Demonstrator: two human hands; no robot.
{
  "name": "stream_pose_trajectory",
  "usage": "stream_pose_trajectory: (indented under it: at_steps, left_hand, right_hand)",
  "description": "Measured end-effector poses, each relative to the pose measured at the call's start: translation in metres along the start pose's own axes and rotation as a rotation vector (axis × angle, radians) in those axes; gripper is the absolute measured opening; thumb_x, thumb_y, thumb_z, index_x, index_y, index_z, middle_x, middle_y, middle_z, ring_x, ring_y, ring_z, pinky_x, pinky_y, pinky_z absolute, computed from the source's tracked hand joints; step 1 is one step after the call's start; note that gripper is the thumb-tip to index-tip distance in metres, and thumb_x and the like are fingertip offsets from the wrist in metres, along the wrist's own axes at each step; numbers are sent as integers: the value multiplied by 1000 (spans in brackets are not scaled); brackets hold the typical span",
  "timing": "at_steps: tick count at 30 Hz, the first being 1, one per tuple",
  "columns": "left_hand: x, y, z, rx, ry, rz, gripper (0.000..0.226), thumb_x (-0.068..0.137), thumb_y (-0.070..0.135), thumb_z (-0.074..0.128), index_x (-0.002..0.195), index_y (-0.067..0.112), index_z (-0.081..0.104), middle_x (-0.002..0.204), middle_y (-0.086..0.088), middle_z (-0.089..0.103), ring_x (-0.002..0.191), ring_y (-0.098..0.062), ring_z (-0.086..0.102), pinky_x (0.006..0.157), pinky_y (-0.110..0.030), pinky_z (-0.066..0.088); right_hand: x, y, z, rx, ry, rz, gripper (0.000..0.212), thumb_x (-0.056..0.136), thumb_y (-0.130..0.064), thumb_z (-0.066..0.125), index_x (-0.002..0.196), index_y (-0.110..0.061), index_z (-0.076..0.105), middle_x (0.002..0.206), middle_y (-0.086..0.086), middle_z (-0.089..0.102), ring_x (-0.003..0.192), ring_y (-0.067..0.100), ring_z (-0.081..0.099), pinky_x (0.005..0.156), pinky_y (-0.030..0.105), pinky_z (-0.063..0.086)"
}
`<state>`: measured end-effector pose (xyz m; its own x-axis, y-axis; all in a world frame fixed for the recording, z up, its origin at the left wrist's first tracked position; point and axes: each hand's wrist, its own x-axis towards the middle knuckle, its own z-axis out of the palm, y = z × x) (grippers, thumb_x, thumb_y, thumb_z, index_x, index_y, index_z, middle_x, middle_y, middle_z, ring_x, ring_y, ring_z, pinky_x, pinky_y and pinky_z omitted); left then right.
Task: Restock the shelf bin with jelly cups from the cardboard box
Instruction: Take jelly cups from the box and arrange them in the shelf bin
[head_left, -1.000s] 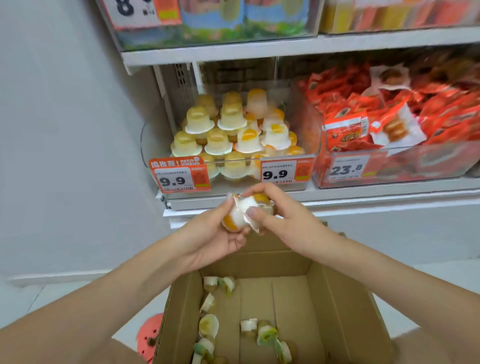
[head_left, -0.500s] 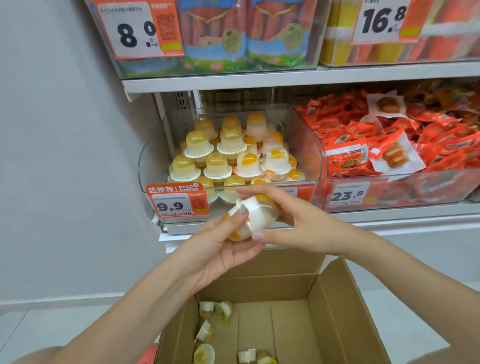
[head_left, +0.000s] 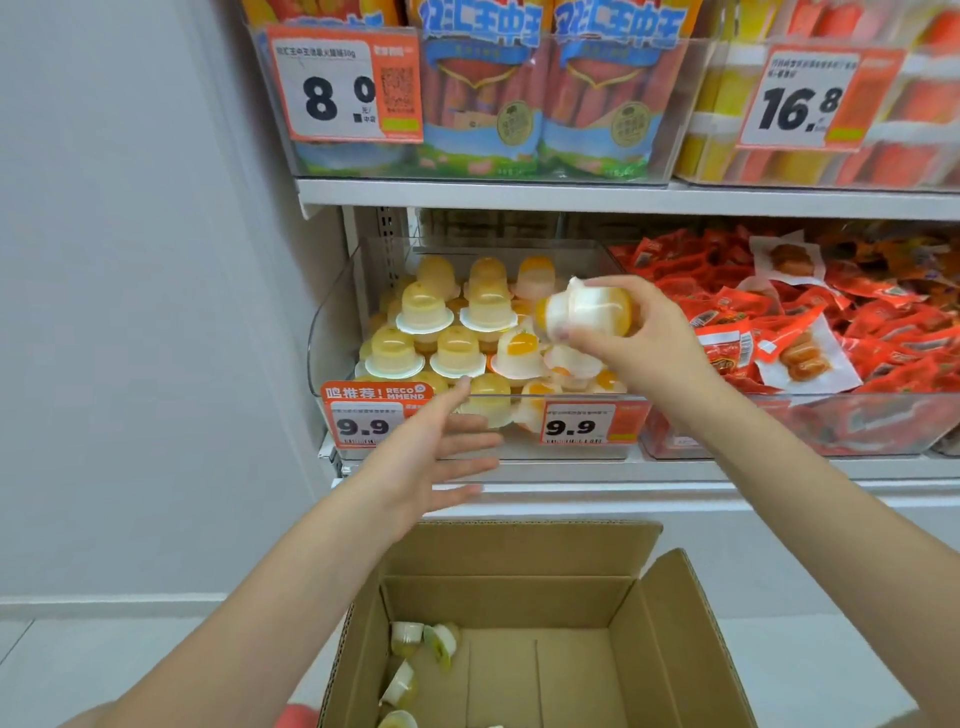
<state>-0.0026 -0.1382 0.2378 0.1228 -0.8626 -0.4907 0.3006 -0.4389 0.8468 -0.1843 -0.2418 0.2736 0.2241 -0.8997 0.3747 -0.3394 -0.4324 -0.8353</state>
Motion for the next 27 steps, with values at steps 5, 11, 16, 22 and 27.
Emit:
stream_pose_trajectory:
  at_steps: [5,11,16,22,27]
  left_hand:
    - [12,8,-24,-202,222,-107,29,91,33,54,102,8,65,101,-4,67,79,-18,61,66,-30,46]
    - [24,15,-31,-191,204,-169,16,88,22,58,92,7,63,93,-3,66,76,-17,61,63,-30,45]
    - [27,15,-32,-211,191,-183,13,88,20,57,88,7,60,87,-3,64,72,-16,60,63,-29,46]
    - [30,15,-29,-207,207,-184,12,88,17,55,82,8,59,83,-1,63,70,-14,59,60,-28,43]
    - [31,15,-25,-223,222,-183,17,90,16,52,76,8,57,81,0,61,69,-13,57,60,-27,42]
  right_hand:
    - [75,1,0,-411,-27,29,73,71,-37,81,129,-10,45,123,4,54,110,20,52,82,26,41]
    - [113,-6,17,-839,-331,37,87,68,-39,83,136,-5,42,135,12,48,121,29,48,91,34,43]
    - [123,2,29,-924,-450,57,92,66,-40,84,138,-4,40,137,13,47,122,31,47,88,32,41]
    - [124,7,33,-937,-457,54,98,61,-46,85,139,-6,41,139,13,48,125,31,46,98,36,41]
    - [117,9,29,-887,-423,-6,93,64,-40,85,139,-10,40,138,11,48,124,30,47,98,35,41]
